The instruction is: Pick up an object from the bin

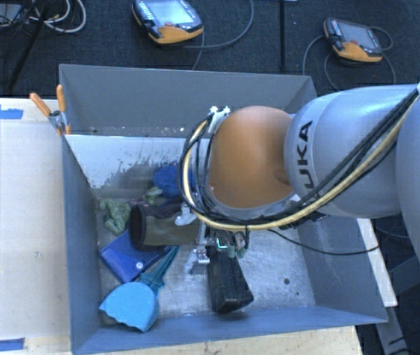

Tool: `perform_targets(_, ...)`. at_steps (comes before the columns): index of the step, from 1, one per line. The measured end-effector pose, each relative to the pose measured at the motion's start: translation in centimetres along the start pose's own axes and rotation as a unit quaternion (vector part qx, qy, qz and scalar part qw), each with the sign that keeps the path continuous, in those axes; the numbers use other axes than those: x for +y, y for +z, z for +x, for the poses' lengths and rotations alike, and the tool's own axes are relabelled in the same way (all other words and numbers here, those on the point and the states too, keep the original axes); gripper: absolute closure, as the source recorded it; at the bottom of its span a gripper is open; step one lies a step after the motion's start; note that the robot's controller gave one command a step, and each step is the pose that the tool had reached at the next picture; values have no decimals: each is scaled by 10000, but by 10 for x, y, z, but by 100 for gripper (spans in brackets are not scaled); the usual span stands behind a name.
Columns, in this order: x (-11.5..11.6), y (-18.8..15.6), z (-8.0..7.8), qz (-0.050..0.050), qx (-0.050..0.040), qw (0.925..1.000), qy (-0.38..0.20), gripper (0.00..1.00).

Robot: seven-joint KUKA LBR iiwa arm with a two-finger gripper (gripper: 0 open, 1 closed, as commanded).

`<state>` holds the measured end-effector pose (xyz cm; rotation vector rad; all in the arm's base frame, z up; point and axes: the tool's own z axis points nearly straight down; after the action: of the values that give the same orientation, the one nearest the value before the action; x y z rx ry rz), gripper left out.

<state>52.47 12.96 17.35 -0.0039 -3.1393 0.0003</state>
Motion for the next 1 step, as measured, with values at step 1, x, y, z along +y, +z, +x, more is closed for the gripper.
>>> perform_targets(1, 0, 0, 0, 0, 0, 10000, 3, 0)
